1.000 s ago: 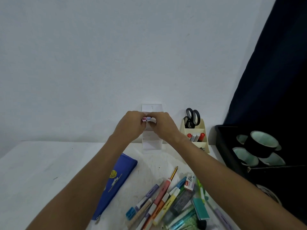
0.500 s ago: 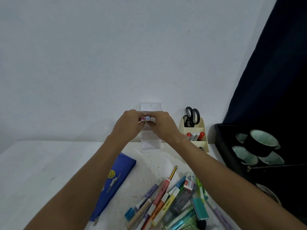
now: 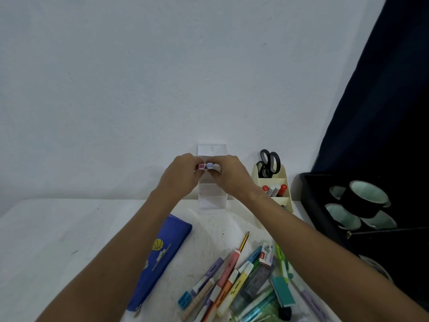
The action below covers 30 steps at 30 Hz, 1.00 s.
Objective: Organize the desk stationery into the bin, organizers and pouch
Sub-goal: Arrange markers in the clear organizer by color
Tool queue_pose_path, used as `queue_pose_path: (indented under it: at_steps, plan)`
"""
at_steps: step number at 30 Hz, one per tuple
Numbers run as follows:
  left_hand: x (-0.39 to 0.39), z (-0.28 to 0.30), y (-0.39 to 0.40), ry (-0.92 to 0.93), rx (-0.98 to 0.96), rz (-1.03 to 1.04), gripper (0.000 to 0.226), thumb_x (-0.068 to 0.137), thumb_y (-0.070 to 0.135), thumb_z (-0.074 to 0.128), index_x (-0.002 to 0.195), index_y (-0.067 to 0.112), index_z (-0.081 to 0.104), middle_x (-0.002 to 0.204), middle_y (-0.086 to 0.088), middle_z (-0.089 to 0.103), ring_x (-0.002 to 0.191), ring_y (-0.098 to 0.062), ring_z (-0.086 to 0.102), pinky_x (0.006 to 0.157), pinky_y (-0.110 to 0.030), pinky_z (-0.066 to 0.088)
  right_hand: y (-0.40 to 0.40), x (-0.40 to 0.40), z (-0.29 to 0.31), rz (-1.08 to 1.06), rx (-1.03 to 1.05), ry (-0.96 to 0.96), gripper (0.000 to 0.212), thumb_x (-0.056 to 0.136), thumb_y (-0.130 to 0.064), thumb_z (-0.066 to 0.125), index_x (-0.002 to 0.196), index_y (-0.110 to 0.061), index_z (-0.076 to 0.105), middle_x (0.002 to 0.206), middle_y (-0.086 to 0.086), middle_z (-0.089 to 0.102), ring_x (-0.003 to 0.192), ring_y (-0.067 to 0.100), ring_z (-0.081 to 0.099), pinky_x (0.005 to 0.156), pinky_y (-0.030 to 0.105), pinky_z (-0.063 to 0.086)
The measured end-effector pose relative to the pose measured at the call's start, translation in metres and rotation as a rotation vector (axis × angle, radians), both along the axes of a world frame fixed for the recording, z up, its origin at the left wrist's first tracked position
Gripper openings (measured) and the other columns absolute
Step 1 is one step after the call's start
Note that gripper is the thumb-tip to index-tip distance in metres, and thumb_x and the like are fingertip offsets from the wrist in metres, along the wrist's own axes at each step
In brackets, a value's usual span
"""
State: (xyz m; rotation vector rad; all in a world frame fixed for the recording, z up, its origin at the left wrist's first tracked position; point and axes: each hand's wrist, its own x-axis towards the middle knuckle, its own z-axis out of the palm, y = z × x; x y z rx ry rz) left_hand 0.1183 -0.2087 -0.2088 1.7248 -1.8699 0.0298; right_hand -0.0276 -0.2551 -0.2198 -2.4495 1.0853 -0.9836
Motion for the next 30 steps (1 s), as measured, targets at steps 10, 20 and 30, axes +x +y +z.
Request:
queue_pose_path:
  at_steps: [10, 20, 30]
  plan:
    - [0.000, 0.002, 0.000, -0.010, 0.018, -0.005, 0.020, 0.093, 0.024, 0.055, 0.091, 0.009, 0.069, 0.082, -0.011, 0.064, 0.066, -0.018, 0.052, 0.064, -0.028, 0.044, 0.013, -0.005, 0.007, 0.084, -0.003, 0.018, 0.019, 0.096, -0.025, 0.051, 0.107, -0.024, 0.068, 0.095, -0.006, 0.071, 0.080, 0.007, 0.058, 0.070, 0.017, 0.045]
    - [0.001, 0.003, 0.001, -0.010, -0.004, -0.031, 0.015, 0.092, 0.017, 0.055, 0.092, 0.010, 0.069, 0.074, -0.001, 0.053, 0.064, -0.015, 0.047, 0.054, -0.014, 0.029, 0.002, 0.004, 0.002, -0.007, 0.032, 0.106, 0.024, 0.096, -0.013, 0.052, 0.115, -0.018, 0.066, 0.102, 0.002, 0.071, 0.091, 0.019, 0.064, 0.079, 0.026, 0.050]
    - [0.000, -0.002, -0.001, 0.007, -0.026, 0.000, 0.017, 0.093, 0.017, 0.056, 0.099, 0.010, 0.069, 0.087, -0.011, 0.067, 0.068, -0.016, 0.050, 0.067, -0.022, 0.037, 0.017, -0.003, 0.000, 0.012, -0.046, -0.057, 0.019, 0.097, -0.013, 0.049, 0.103, -0.016, 0.067, 0.092, -0.001, 0.071, 0.077, 0.009, 0.059, 0.070, 0.017, 0.045]
